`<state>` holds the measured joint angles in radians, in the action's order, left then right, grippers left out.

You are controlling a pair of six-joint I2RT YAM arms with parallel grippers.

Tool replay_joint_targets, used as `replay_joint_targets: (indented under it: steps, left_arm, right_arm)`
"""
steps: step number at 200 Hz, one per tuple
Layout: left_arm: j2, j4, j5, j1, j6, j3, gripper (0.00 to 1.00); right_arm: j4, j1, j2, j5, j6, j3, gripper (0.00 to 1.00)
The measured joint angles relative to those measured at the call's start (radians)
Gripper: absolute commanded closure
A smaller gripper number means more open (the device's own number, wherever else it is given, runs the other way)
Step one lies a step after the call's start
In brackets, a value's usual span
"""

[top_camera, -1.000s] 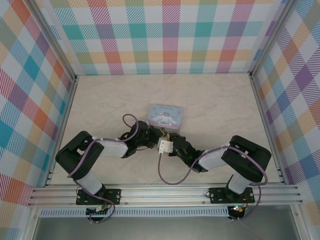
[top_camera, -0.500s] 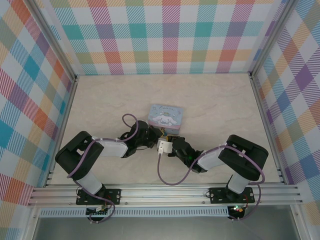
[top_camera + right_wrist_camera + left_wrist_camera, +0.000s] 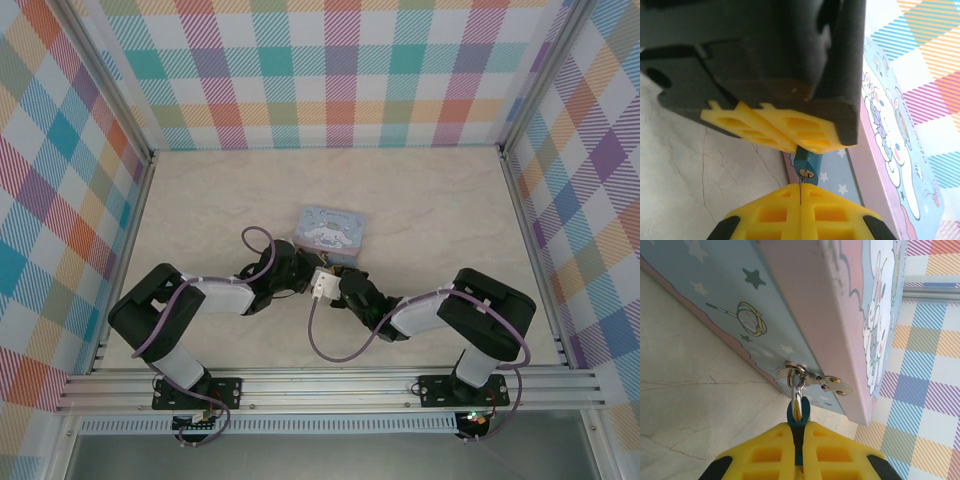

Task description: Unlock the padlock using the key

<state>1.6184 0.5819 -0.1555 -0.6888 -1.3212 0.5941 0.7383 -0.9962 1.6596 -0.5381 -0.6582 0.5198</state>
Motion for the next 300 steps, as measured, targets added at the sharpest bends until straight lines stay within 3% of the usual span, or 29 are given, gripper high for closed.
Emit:
replay_joint_targets:
  steps: [101, 154, 174, 244, 300]
  left_arm:
    - [0.0, -0.008, 0.0, 0.0, -0.003, 0.0, 0.91]
    - [0.0, -0.016, 0.004, 0.0, -0.002, -0.001, 0.91]
    - [0.0, -0.021, 0.004, 0.0, -0.002, -0.001, 0.75]
    - [-0.157, -0.145, -0.015, 0.022, 0.084, -0.001, 0.45]
    - [-0.364, -0.478, -0.038, 0.2, 0.314, 0.078, 0.13]
  right_arm:
    - [0.032, 0.023, -0.003, 0.104, 0.432, -0.022, 1.0]
    - [0.078, 0.042, 0.016, 0.152, 0.494, -0.035, 1.0]
    - [0.078, 0.042, 0.016, 0.158, 0.499, -0.035, 1.0]
    - [0.079, 0.042, 0.016, 0.166, 0.525, -0.036, 1.0]
    - [0.077, 0.042, 0.016, 0.166, 0.566, -0.035, 1.0]
